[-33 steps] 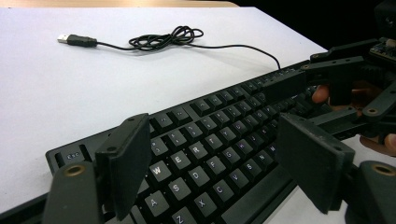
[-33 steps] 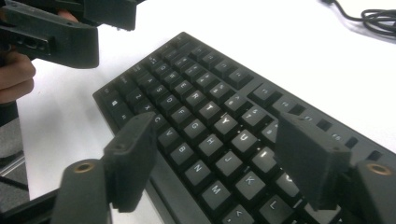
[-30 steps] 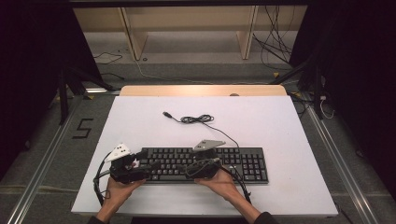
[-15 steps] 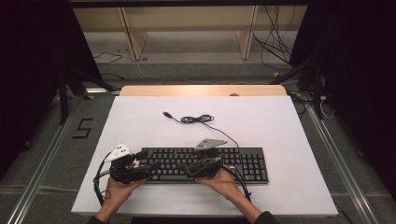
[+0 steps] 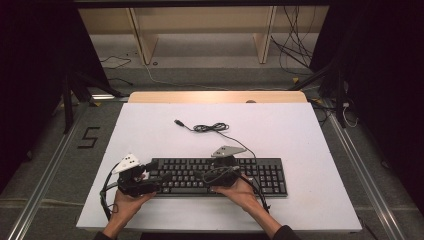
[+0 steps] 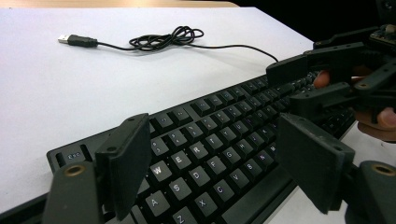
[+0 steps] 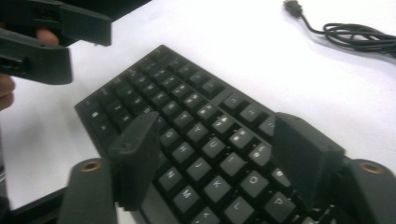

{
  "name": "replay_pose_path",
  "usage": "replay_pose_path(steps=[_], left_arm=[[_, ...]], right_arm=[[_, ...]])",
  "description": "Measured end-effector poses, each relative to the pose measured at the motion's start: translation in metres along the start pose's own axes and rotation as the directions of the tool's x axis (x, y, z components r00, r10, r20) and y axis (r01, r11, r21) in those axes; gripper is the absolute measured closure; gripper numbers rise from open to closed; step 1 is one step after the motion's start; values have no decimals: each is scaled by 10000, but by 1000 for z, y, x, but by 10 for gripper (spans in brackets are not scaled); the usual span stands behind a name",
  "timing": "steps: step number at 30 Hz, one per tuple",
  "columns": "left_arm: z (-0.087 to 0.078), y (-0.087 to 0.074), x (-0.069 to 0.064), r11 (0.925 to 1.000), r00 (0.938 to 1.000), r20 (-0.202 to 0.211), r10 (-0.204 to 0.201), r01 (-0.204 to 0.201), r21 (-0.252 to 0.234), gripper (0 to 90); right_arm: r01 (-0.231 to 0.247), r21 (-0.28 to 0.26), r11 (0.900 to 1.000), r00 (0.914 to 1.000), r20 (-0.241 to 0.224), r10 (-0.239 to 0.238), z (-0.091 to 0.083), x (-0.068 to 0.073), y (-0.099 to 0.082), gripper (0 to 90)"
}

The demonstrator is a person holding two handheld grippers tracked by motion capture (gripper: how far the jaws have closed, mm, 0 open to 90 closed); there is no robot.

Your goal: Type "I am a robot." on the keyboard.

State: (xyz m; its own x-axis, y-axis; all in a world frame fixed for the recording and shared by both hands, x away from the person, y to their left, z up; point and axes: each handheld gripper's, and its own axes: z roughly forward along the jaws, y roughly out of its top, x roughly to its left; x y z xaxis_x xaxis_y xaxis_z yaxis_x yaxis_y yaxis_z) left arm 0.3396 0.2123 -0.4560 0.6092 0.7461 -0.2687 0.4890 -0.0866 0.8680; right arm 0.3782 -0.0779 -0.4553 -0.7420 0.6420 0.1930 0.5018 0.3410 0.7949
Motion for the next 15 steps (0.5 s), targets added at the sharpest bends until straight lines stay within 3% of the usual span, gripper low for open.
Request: replay_pose_path(steps=[3, 10, 15], left_arm=[[0, 0, 0, 10000, 10000, 0, 2, -2, -5, 264], [0, 0, 0, 10000, 10000, 2, 7, -7, -14, 264], [0, 0, 0, 10000, 10000, 0, 9, -9, -13, 264]], right_arm=[[-53, -6, 10000, 9999, 125, 53, 0, -2, 1, 377], [-237, 57, 9997, 9987, 446, 235, 1, -10, 2, 537], [-252, 219, 9994, 9983, 529, 240, 5, -12, 1, 699]])
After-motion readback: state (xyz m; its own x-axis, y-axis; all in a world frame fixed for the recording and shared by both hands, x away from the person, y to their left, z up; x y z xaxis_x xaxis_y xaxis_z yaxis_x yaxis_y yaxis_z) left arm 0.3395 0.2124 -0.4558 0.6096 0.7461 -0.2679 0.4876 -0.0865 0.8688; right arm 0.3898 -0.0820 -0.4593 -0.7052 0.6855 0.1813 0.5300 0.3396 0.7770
